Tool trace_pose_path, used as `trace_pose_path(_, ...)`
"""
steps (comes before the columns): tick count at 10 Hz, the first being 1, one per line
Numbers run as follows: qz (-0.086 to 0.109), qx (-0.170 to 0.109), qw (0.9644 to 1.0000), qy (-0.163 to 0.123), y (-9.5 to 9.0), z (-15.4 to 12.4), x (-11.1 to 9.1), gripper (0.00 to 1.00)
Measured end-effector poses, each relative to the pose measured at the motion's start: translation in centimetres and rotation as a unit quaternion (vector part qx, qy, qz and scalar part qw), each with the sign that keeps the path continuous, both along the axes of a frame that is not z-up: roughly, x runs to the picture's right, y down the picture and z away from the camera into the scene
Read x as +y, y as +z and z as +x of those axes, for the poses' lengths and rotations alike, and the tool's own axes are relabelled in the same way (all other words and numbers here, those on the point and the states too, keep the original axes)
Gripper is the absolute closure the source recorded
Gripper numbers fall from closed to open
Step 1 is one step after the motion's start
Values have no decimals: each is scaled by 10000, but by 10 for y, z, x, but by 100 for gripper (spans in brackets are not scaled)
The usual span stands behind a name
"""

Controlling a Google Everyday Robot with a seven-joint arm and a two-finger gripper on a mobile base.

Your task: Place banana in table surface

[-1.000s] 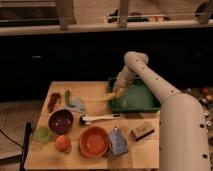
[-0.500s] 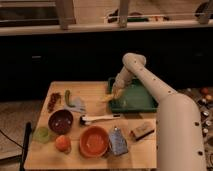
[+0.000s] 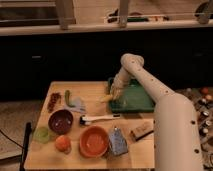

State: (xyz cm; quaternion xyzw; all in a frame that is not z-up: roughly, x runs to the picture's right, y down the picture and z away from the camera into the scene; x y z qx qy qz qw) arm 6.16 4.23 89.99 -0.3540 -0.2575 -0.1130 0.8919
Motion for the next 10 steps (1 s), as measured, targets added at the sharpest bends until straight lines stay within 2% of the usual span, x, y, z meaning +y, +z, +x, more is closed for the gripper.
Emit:
trace_pose_path(4,132,-124,9995,-242,-6,-20,-20,100)
trace_pose_path(10,184,-439,9976,-506,1,-58,-40,100)
